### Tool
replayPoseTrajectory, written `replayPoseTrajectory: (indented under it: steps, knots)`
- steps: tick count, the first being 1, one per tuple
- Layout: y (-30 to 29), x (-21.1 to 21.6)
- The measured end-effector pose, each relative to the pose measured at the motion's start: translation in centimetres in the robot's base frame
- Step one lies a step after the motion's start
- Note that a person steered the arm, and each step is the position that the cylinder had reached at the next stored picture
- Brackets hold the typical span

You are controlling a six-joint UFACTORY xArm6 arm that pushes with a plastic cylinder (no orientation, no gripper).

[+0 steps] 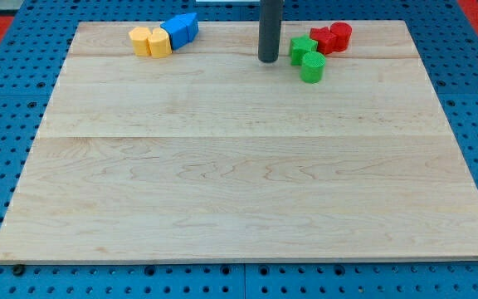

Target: Touch the right of the blue triangle

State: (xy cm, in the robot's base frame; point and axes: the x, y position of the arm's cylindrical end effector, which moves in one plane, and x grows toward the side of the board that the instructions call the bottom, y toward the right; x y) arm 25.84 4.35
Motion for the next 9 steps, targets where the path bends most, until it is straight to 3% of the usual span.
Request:
replayPoseTrajectory:
  steps: [3,9]
  knots:
    - [-2.2,-6.4]
    - [-7.4,-6.6]
